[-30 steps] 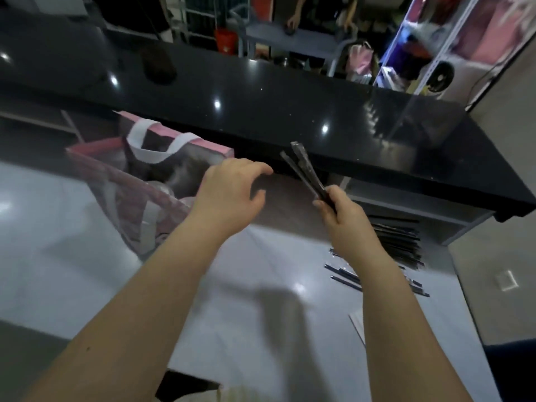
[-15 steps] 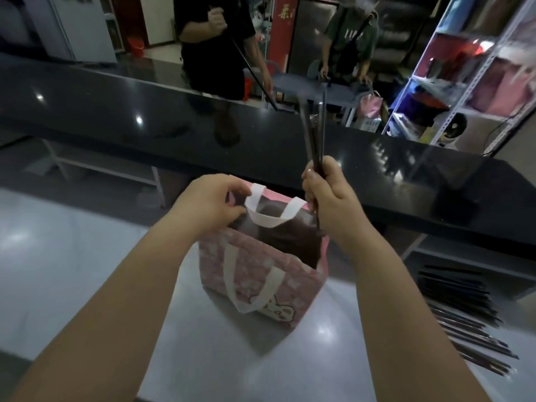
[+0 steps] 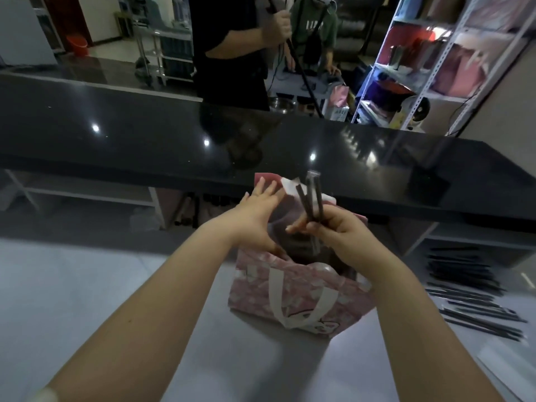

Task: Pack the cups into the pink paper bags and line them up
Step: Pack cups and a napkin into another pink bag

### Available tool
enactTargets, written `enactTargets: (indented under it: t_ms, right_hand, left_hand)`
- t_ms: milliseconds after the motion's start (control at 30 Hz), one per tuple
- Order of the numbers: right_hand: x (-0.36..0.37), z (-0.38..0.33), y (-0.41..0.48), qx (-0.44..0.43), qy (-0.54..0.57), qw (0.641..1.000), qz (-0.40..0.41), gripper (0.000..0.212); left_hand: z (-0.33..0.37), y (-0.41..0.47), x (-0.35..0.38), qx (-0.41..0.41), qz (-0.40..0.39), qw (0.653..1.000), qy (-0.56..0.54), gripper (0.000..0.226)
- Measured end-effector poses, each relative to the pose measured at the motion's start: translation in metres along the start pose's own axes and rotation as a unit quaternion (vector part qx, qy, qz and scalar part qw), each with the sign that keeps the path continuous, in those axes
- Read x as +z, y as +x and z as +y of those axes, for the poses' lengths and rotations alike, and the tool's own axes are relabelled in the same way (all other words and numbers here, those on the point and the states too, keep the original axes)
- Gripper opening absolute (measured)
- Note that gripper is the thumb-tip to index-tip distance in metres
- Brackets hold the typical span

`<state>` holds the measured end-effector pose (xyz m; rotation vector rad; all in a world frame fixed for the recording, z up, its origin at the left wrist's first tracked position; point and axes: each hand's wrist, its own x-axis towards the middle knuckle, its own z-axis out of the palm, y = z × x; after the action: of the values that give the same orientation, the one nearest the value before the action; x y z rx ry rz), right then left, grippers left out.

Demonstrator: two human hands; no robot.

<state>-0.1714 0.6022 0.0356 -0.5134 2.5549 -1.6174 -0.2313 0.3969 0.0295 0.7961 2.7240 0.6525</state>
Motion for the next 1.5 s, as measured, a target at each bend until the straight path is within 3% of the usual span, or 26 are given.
enactTargets:
  t_ms: [133, 233, 333, 400, 500, 567, 667, 833, 1200, 1500]
  right_hand:
    - [-0.006, 0.01, 0.002, 0.115, -0.168, 0.978, -0.05, 0.02]
    - [-0.009, 0.015, 0.005, 0.167, -0.298, 0.94, -0.027, 0.014]
    - [-0.007, 0.013, 0.009, 0.178, -0.385, 0.906, -0.004, 0.041]
    - [-0.007, 0.008, 0.008, 0.174, -0.384, 0.907, 0.011, 0.053]
    - [-0.008, 0.002, 0.001, 0.146, -0.335, 0.93, 0.029, 0.048]
    - [-0.007, -0.002, -0.005, 0.129, -0.339, 0.931, 0.041, 0.044]
    - [-0.008, -0.004, -0.013, 0.125, -0.376, 0.915, 0.076, 0.04]
    - [-0.011, -0.007, -0.025, 0.119, -0.439, 0.882, 0.121, 0.042]
    - [-0.044, -0.011, -0.079, 0.099, -0.452, 0.859, 0.22, 0.035]
    - [-0.101, 0.011, -0.175, 0.202, -0.453, 0.816, 0.298, 0.032]
  left_hand:
    - [-0.009, 0.005, 0.0, 0.013, 0.005, 1.0, -0.01, 0.135]
    - [-0.02, 0.004, -0.002, 0.03, 0.003, 0.999, -0.022, 0.136]
    - [-0.026, -0.001, -0.005, 0.032, 0.007, 0.997, -0.064, 0.13]
    - [-0.027, -0.004, -0.006, 0.044, 0.017, 0.997, -0.061, 0.125]
    - [-0.023, -0.006, -0.005, 0.052, 0.074, 0.995, -0.035, 0.103]
    - [-0.016, -0.008, -0.004, 0.054, 0.16, 0.985, 0.046, 0.078]
    - [-0.003, -0.011, -0.001, 0.047, 0.259, 0.95, 0.17, 0.051]
    - [0.011, -0.02, 0.01, 0.103, 0.318, 0.93, 0.154, 0.031]
    - [0.107, 0.012, 0.034, 0.179, 0.261, 0.939, 0.131, 0.03]
    - [0.212, 0.053, 0.103, 0.241, 0.176, 0.949, 0.103, 0.032]
